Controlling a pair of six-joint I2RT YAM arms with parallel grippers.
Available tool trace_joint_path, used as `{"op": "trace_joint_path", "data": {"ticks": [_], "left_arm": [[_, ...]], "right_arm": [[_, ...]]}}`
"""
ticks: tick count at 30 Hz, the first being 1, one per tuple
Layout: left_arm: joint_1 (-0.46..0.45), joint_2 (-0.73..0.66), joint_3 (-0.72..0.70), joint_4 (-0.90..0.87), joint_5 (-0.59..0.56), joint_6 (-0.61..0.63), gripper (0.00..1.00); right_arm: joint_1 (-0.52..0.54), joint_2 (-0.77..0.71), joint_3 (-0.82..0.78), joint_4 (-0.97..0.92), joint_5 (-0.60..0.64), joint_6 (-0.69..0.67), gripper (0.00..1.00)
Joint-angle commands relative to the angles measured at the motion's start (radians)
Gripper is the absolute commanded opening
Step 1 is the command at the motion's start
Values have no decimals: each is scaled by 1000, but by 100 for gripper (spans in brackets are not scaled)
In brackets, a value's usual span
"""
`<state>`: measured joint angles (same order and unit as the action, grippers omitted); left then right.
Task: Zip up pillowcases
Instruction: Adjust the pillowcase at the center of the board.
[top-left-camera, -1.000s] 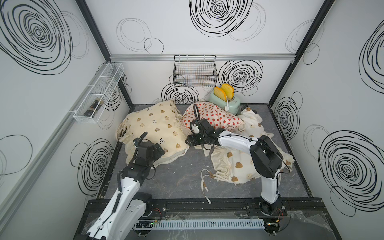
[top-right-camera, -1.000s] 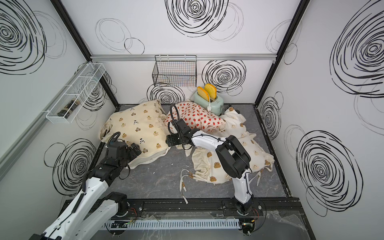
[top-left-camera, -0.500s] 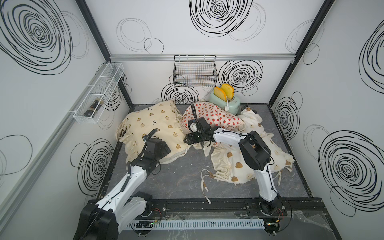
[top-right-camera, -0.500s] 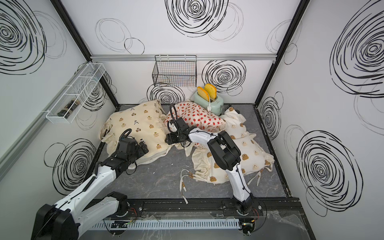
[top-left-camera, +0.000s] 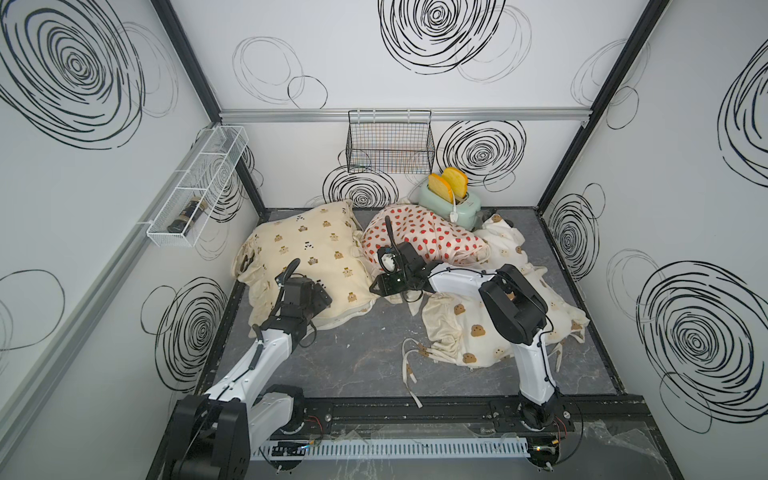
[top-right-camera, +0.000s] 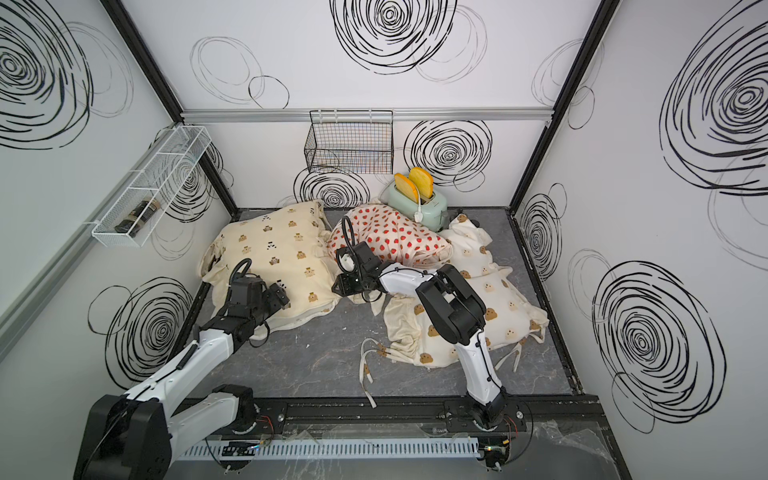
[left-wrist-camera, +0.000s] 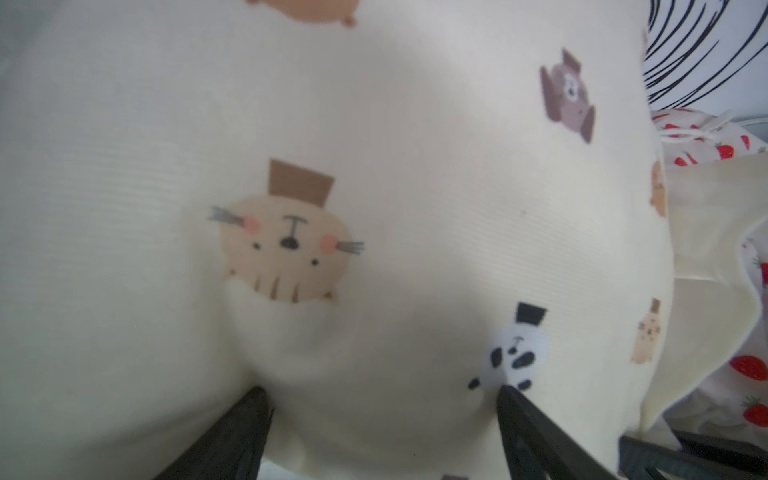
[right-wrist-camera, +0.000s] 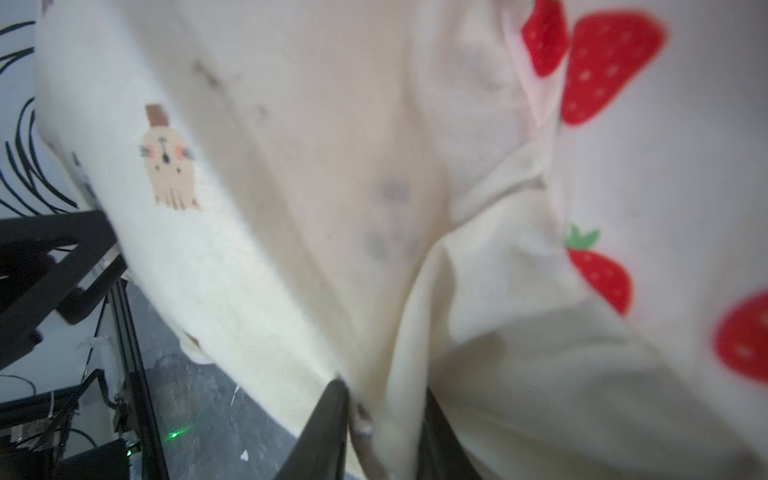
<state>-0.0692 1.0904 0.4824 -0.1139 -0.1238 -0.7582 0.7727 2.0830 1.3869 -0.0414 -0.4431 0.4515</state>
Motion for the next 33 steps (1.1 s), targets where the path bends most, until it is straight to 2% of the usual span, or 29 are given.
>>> {"op": "trace_joint_path", "data": {"ticks": [1,8,12,15,17,19,21,23,26,28,31,33], "left_arm": [[16,41,-2,79,25,29,88],[-1,69,2,142,38,57,85],[-9,59,1,133,23,53,85],[-11,43,-4,122,22,49,85],[-11,33,-3,111,18,51,85],[-11,19,-2,97,16,53,86],[-11,4,-6,97,24,45,86],[-12,-8,-5,93,30,41,86],[-13,-33,4,70,31,41,86],[-11,-50,4,62,30,42,87],[0,-64,11,47,35,45,87],[3,-72,14,36,35,44,87]], "right_arm": [[32,-93,-35,50,-46,35,21],[55,-203,-118,98,-60,91,7],[68,-233,-126,44,21,84,9],[10,-217,-123,2,50,106,15],[-34,-207,-125,-2,55,106,16],[-71,-197,-115,-11,127,86,20],[-98,-171,-77,-47,191,52,25],[-118,-138,-12,-118,195,30,30],[-99,-177,-21,-123,192,12,42],[-52,-233,-37,-151,255,-9,52],[1,-307,-58,-198,335,-16,62],[19,-346,-70,-209,343,-16,64]]}}
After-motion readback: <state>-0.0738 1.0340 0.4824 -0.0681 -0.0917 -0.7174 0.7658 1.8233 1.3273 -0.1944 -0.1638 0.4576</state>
